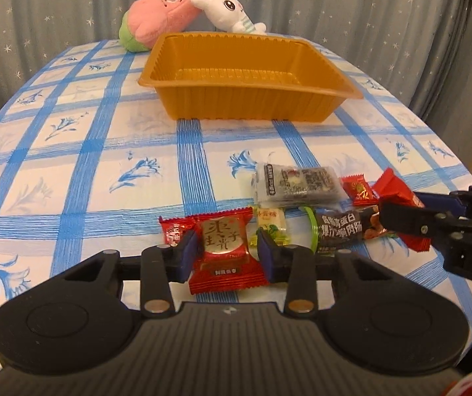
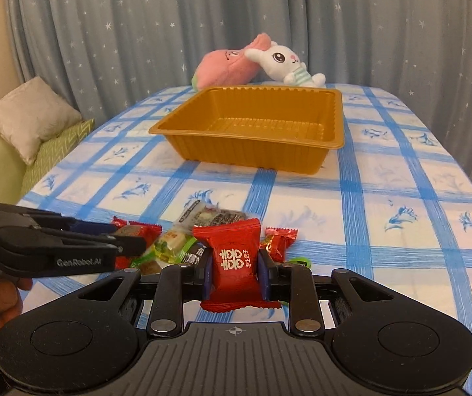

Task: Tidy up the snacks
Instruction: 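Grasp the red square candy with the left tool while the right tool grasps a red packet, then lower both held candies into the orange tray and open both tools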

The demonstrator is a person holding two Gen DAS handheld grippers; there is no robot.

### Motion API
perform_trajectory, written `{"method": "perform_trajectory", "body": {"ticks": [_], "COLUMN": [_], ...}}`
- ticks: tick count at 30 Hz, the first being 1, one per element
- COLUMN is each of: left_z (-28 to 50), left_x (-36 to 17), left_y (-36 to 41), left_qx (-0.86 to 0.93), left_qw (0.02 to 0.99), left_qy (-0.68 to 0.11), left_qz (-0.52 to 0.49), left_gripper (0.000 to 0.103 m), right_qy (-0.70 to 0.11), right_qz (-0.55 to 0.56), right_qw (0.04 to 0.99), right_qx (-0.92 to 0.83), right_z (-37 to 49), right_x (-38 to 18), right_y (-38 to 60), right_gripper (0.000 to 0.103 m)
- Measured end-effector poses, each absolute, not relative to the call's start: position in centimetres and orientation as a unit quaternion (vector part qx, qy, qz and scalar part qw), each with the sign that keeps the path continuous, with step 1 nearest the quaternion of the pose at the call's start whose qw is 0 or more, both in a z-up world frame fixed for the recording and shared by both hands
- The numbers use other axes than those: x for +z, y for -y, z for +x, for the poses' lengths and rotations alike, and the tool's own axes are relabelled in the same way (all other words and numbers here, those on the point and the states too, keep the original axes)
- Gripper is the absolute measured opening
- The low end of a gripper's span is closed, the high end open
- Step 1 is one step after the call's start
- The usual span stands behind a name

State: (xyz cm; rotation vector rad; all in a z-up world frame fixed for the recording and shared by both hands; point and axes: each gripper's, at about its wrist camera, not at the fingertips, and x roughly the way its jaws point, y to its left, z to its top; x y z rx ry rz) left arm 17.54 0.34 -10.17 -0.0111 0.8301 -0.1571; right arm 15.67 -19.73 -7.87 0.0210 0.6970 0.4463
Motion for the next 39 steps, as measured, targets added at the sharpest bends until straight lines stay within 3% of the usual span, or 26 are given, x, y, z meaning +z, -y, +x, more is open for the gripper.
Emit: {"method": "perform_trajectory", "body": {"ticks": [9, 23, 39], "left_z": [17.3, 17.8, 27.4], "left_x": [-10.1, -4.5, -2.2], "left_y": [0.0, 0.7, 0.6], "left_qx": [-0.067, -0.091, -0.098], "left_qw": [0.913, 0.932, 0.942], "left_qy": [-0.401, -0.350, -0.321], "left_qz": [0.010, -0.011, -0.010], "left_gripper": [0.025, 0.025, 0.025], "right_qy": [-0.344, -0.325, -0.282], "right_qz": [0.027, 0.043, 0.038], "right_qw": [0.915, 0.925, 0.942], "right_qx": [0.211, 0.193, 0.176], "right_z": [16.2, 18.2, 26.6], "right_x": [-8.0, -4.8, -2.4], "right_y": [19.6, 19.8, 20.8], "right_gripper": [0.028, 0.028, 0.028]}}
